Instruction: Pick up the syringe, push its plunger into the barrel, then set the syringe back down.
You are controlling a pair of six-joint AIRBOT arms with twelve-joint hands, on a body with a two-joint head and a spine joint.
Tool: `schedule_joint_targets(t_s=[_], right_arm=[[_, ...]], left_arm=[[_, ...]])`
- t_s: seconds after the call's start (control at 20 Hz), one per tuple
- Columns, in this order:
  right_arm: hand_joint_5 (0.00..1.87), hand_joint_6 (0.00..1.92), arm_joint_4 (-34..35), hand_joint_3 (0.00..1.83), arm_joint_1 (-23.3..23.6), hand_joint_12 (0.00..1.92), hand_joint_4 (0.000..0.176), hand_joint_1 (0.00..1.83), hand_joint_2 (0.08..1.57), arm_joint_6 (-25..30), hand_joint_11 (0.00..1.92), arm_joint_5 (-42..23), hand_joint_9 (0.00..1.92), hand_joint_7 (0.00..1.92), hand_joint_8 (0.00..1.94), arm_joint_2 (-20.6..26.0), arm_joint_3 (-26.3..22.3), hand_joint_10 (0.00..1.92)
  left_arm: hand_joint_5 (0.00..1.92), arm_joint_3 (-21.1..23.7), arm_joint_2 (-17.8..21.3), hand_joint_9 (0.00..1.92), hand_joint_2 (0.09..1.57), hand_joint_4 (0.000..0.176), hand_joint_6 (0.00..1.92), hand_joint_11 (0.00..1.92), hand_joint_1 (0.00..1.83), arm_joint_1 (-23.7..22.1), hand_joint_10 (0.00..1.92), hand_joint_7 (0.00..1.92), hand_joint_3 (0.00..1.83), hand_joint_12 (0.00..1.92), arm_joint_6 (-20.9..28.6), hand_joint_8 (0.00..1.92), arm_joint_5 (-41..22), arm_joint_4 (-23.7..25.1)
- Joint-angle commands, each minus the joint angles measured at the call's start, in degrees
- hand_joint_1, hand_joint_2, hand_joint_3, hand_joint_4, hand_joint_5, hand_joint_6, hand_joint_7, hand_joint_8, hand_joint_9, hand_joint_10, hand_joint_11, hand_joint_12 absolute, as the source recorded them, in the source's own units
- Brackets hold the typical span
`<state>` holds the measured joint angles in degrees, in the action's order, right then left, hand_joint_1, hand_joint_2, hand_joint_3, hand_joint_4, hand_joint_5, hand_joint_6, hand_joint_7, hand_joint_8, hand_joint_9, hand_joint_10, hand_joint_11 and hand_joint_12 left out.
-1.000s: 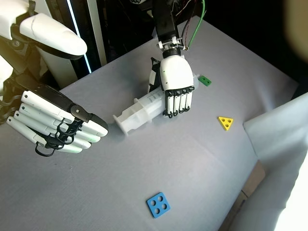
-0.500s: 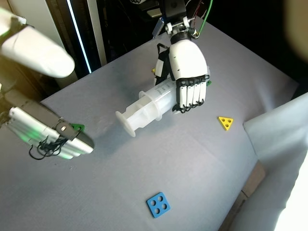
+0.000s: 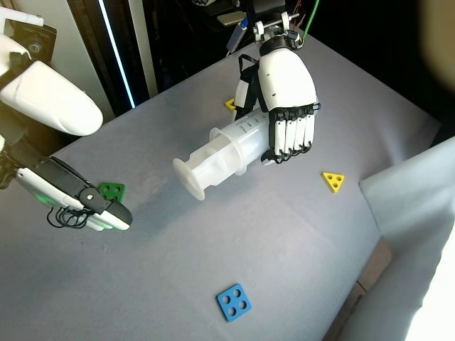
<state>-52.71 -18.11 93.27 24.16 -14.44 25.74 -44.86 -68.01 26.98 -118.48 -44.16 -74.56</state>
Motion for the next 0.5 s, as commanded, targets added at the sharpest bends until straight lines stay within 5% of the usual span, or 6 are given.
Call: schedule_joint_targets(t_s=[0.0,0.3,0.35,0.45], right_arm=[[0.15,0.00,-1.77,0.00,0.47,0.10,0.000,0.00,1.26,0.79,0.00,-3.11,0.11,0.16,0.00,-0.44,-0.07,0.00],[0.17,0.00,-0.14,0.00,0.69,0.25,0.000,0.00,1.25,0.91,0.00,-1.32,0.13,0.17,0.00,-4.33,0.50,0.00],[0.19,0.00,0.78,0.00,0.69,0.31,0.000,0.00,1.26,0.91,0.00,-0.98,0.16,0.20,0.01,-5.23,0.83,0.01],[0.18,0.00,2.37,0.00,0.69,0.27,0.000,0.00,1.26,0.92,0.00,0.10,0.15,0.19,0.00,-6.84,1.24,0.00]], left_arm=[[0.66,0.29,0.08,0.51,1.32,0.000,1.30,0.38,1.30,-1.18,1.75,0.55,0.00,1.61,0.24,1.75,-2.49,4.10],[0.72,0.76,0.06,0.57,1.29,0.000,1.27,0.47,1.31,-1.66,1.69,0.56,0.00,1.55,0.19,1.69,-2.49,3.62],[0.77,0.81,0.05,0.55,1.28,0.000,1.23,0.47,1.19,-1.85,1.58,0.60,0.00,1.55,0.19,1.70,-2.49,3.58],[0.72,0.84,-0.05,0.57,1.29,0.000,1.22,0.45,1.31,-2.17,1.68,0.58,0.00,1.55,-0.02,1.69,-2.49,3.34]])
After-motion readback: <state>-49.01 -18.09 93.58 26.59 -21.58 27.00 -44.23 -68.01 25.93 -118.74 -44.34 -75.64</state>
